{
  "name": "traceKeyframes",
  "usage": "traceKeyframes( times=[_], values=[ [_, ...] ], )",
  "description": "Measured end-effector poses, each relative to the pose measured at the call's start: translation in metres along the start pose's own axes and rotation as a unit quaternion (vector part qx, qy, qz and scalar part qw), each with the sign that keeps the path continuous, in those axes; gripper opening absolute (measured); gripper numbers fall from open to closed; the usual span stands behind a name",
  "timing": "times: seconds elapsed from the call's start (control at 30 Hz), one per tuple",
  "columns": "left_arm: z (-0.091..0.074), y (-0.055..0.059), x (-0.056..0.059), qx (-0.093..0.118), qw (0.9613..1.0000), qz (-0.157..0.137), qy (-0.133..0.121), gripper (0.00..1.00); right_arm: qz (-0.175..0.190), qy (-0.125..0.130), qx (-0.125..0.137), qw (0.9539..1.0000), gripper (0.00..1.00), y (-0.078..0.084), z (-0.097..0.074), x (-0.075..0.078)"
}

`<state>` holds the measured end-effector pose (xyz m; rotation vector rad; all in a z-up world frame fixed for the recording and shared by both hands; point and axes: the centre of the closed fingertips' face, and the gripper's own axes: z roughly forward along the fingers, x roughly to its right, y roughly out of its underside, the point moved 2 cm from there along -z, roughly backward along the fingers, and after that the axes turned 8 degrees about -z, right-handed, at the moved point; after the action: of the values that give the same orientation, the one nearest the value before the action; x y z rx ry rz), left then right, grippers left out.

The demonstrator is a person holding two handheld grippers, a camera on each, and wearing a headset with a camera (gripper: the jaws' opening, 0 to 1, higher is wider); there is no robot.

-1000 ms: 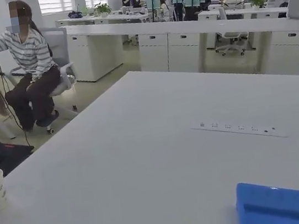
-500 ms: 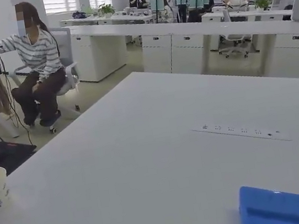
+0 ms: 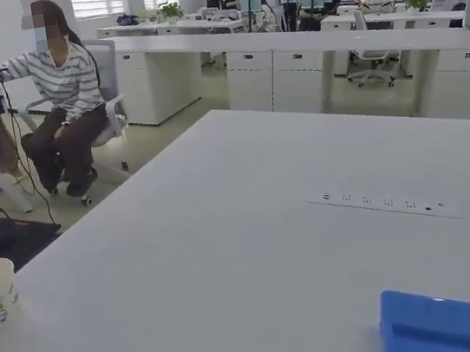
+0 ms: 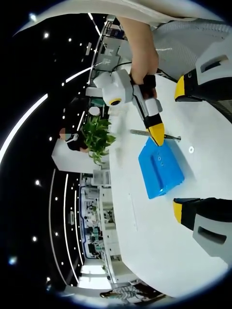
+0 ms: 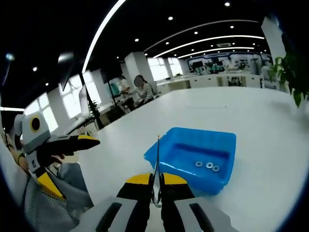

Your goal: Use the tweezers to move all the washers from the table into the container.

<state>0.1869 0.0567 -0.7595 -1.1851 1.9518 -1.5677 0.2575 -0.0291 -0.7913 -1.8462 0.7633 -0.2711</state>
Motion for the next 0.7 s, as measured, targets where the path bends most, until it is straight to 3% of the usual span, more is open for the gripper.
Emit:
traceKeyframes(
  times=[0.7],
  values=[
    [-0.002, -0.002, -0.003, 0.004, 1.0, -0.003, -0.005, 0.83, 0.039, -0.011, 0.026, 0.9988, 0.03, -0.052, 0.021, 0.022]
  ],
)
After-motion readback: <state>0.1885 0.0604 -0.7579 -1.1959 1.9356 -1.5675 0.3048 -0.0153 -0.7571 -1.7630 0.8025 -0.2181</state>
